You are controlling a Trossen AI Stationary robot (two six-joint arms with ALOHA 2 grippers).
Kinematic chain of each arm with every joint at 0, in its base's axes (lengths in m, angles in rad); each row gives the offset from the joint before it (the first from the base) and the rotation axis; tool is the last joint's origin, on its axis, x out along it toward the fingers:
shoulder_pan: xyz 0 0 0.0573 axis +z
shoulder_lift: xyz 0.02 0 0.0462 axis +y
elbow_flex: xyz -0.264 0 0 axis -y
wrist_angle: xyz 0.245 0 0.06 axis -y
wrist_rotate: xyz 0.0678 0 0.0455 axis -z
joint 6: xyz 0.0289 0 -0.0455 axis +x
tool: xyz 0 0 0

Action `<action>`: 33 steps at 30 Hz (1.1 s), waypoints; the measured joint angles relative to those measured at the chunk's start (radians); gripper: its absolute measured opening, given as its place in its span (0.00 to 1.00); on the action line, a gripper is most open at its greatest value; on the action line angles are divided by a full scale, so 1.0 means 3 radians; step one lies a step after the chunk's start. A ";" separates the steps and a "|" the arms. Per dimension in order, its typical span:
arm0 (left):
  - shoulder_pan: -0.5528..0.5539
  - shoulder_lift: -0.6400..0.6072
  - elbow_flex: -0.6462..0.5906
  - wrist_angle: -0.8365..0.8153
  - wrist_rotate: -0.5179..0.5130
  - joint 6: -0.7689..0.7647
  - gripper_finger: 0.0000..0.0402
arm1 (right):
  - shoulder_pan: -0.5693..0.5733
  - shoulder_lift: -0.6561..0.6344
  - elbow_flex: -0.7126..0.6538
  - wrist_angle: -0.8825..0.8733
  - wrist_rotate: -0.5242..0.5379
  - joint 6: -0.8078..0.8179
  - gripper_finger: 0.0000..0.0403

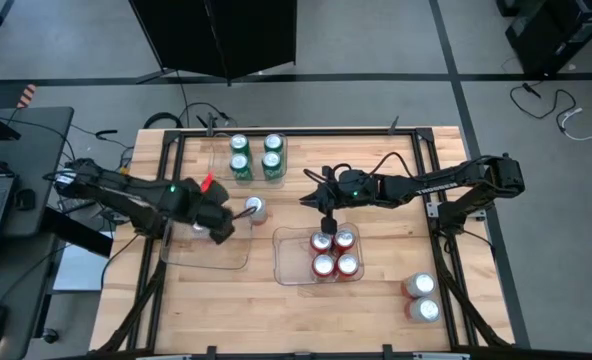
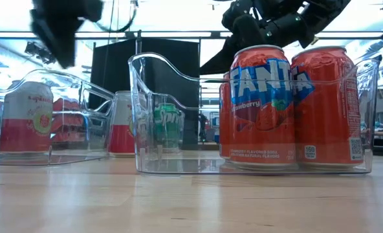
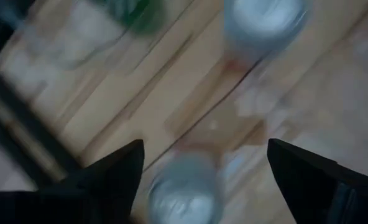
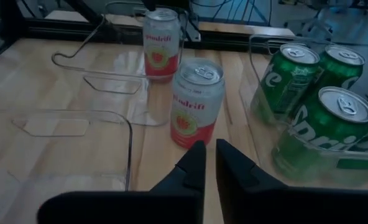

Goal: Sort soda cans
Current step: Put the pink white soda can into the bottom left transparent bin

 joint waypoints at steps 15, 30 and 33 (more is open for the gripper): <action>0.1418 0.0206 0.0099 0.1515 0.1315 0.1234 0.53 | -0.0034 0.0000 0.0000 0.0011 0.0001 0.0021 0.24; 0.1498 0.0812 0.0527 0.1056 0.1679 0.1587 0.96 | -0.0034 0.0000 0.0000 -0.0019 0.0001 -0.0056 0.25; 0.1493 0.0921 0.0621 0.0937 0.1629 0.1671 0.99 | -0.0034 0.0000 0.0000 -0.0060 0.0001 -0.0056 0.25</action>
